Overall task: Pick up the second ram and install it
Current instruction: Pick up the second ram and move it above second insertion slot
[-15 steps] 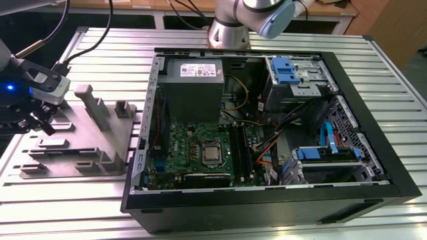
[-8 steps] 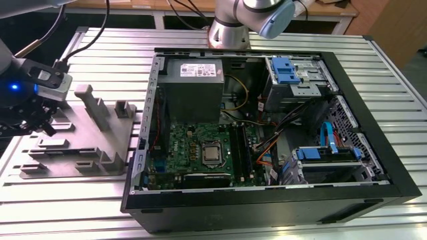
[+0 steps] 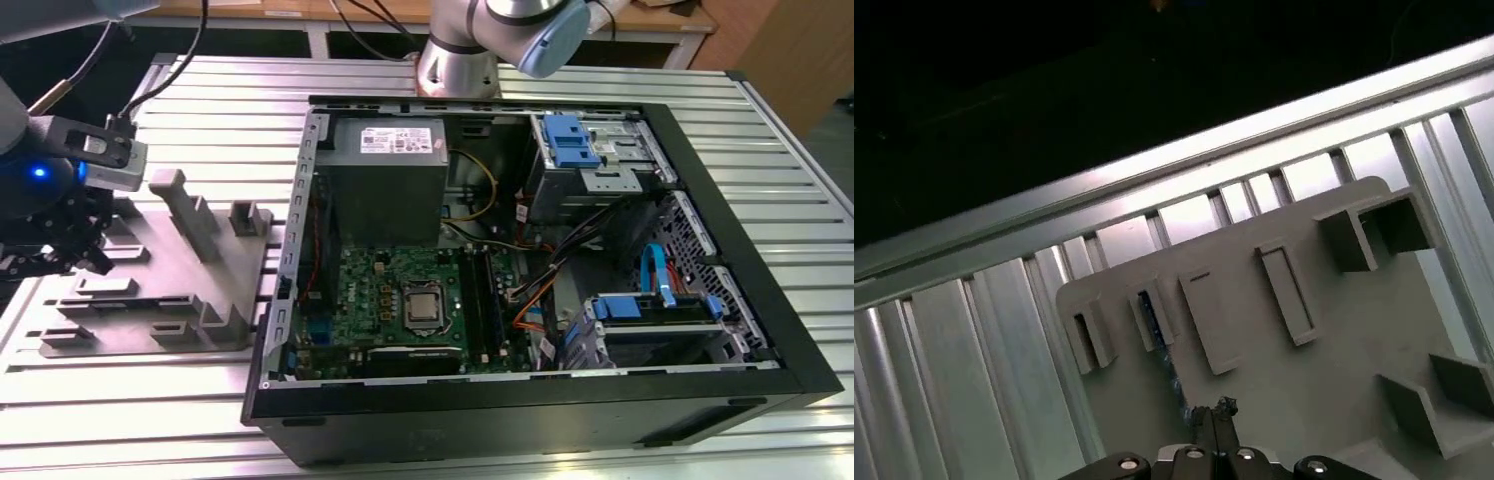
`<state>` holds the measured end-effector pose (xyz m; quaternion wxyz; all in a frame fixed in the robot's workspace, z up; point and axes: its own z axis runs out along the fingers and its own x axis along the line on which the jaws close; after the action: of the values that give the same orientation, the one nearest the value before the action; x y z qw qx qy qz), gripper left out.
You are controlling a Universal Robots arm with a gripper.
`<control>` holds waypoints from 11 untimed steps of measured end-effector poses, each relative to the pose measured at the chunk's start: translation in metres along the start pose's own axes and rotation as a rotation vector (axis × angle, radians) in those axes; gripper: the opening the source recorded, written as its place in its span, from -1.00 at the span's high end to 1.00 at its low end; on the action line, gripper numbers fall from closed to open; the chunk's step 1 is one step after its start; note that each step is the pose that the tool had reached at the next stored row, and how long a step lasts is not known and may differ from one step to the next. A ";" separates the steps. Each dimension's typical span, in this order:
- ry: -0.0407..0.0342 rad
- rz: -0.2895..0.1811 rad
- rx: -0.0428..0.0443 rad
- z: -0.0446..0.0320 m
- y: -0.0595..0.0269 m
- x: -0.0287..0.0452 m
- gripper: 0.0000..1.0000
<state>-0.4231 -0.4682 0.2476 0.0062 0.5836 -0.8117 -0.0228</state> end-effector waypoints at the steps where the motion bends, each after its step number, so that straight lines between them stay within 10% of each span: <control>1: 0.0007 -0.018 -0.0002 0.0005 0.0000 0.0000 0.80; 11: 0.0088 -0.200 -0.0033 0.0059 -0.0003 0.0001 0.80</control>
<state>-0.4231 -0.4681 0.2417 0.0084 0.6620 -0.7491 -0.0221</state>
